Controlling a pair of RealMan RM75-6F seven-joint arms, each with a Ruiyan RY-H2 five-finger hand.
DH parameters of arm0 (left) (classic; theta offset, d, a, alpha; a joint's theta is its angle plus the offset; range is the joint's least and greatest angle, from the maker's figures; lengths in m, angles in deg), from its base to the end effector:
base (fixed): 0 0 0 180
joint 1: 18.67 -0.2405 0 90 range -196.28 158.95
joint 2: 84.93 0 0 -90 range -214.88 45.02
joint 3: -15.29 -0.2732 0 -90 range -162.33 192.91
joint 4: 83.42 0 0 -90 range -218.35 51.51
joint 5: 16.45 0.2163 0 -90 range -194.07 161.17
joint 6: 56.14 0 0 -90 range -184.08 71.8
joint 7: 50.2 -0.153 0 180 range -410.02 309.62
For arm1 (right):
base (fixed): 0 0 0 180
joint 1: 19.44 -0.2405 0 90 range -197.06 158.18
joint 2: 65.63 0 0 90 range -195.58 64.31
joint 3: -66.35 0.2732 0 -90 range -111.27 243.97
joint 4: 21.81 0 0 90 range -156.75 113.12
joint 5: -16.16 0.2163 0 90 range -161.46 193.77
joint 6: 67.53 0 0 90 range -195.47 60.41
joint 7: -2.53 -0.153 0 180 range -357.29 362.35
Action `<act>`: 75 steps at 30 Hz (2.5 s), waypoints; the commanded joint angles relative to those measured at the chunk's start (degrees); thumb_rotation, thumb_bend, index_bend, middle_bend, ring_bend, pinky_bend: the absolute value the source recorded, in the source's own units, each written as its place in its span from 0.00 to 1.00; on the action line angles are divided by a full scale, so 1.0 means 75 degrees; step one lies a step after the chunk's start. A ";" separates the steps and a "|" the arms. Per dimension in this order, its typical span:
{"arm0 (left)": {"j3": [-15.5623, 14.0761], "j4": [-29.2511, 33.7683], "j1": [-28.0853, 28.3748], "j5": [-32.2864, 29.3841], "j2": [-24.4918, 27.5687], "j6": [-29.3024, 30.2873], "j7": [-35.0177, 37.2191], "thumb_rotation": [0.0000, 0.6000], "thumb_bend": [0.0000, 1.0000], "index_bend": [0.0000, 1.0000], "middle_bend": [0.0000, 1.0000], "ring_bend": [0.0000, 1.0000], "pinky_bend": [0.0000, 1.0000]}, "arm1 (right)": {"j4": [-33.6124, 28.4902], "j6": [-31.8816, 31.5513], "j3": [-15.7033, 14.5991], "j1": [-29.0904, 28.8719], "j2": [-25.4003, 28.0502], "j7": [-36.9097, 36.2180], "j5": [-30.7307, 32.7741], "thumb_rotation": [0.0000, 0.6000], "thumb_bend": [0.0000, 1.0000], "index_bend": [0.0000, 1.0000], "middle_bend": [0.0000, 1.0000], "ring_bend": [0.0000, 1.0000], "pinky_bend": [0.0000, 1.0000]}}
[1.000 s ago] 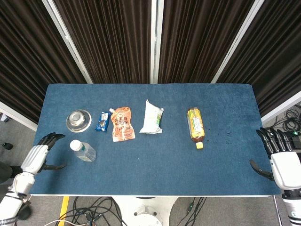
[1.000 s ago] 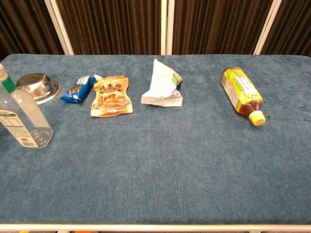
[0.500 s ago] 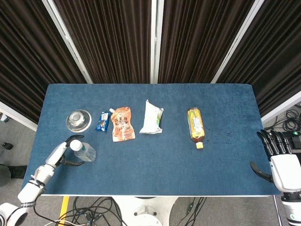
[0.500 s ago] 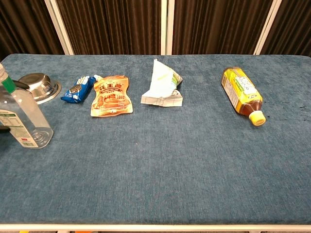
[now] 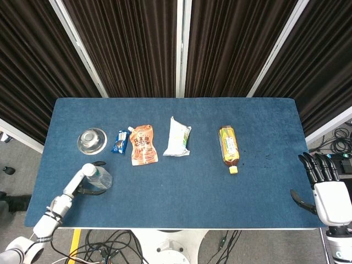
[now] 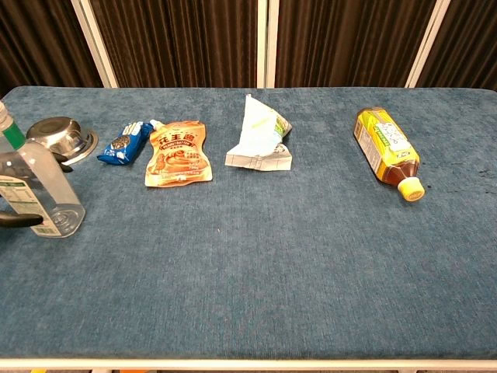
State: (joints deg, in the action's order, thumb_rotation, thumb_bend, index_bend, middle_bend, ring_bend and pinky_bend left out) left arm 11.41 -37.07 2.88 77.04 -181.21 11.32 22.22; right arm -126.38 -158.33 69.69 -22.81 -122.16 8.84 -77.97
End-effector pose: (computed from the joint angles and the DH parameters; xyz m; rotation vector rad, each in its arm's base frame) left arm -0.3539 0.2762 -0.0221 -1.3016 -1.9069 -1.3788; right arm -0.2716 -0.1805 0.1927 1.4390 -0.7525 1.0152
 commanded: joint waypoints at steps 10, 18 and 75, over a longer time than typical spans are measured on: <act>0.0477 -0.1279 -0.0036 -0.0552 -0.1082 0.0269 -0.1038 1.00 0.06 0.59 0.57 0.46 0.45 | -0.0255 0.0099 -0.0023 -0.0039 0.0095 0.0109 -0.0105 1.00 0.19 0.06 0.06 0.00 0.00; 0.0547 0.0709 0.0735 -0.0118 0.0125 0.0310 -0.2436 1.00 0.05 0.63 0.62 0.52 0.57 | -0.0627 0.0918 0.0034 -0.0667 0.0454 -0.0946 -0.0350 1.00 0.18 0.06 0.10 0.00 0.00; 0.1999 0.6704 0.4448 -0.5982 0.1048 -0.3157 -1.0673 1.00 0.04 0.59 0.61 0.52 0.54 | -0.2856 0.5099 0.1088 -0.5749 -0.0424 0.1836 0.4781 0.69 0.19 0.30 0.09 0.00 0.00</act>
State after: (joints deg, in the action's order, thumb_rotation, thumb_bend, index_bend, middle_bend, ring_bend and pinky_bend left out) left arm 26.42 13.20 36.23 32.19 -173.33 -12.37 -57.81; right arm -147.74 -120.03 77.92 -65.97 -125.41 22.70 -42.02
